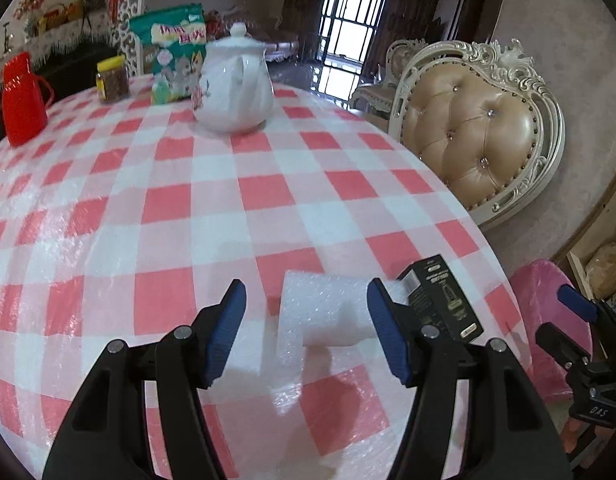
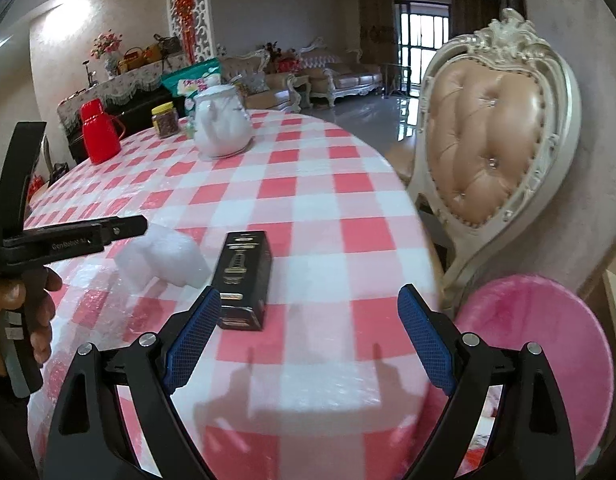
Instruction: Collect trash
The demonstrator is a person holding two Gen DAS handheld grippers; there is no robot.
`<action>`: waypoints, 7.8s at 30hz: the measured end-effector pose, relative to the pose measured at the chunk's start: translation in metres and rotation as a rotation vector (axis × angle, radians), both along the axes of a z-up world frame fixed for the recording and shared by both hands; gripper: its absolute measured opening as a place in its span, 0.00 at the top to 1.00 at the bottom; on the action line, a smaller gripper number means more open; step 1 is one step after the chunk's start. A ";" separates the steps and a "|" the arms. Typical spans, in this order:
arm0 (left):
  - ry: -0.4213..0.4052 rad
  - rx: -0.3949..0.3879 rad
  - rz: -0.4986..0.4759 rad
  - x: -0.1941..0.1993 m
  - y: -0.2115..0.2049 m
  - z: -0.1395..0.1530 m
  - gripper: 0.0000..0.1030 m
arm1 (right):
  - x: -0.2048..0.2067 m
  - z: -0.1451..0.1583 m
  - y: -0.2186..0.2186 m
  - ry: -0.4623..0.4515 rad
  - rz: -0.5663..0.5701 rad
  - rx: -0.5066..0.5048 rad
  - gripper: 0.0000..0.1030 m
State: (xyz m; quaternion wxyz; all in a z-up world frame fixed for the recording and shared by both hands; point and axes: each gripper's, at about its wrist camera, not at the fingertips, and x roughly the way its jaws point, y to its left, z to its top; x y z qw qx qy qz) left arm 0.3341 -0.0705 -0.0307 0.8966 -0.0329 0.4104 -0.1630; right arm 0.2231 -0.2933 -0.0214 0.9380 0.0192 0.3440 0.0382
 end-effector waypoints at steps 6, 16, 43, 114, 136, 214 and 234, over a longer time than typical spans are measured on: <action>0.040 -0.001 -0.048 0.003 0.001 -0.014 0.41 | 0.017 -0.012 0.022 0.035 0.029 -0.007 0.18; 0.055 -0.021 -0.081 0.002 0.003 -0.018 0.42 | 0.035 -0.024 0.042 0.078 0.050 -0.030 0.18; 0.066 0.016 -0.099 0.002 0.003 -0.020 0.84 | 0.054 -0.036 0.064 0.137 0.119 -0.041 0.63; -0.106 0.050 -0.359 -0.114 -0.255 0.051 0.84 | -0.111 0.014 -0.193 -0.017 -0.296 -0.007 0.63; -0.040 0.054 -0.390 -0.119 -0.291 0.030 0.62 | -0.123 0.015 -0.211 -0.031 -0.323 -0.006 0.47; -0.035 -0.002 -0.328 -0.223 -0.270 0.027 0.21 | -0.208 0.007 -0.216 -0.033 -0.261 -0.010 0.19; -0.035 -0.003 -0.328 -0.222 -0.270 0.027 0.21 | -0.207 0.008 -0.214 -0.034 -0.255 -0.008 0.18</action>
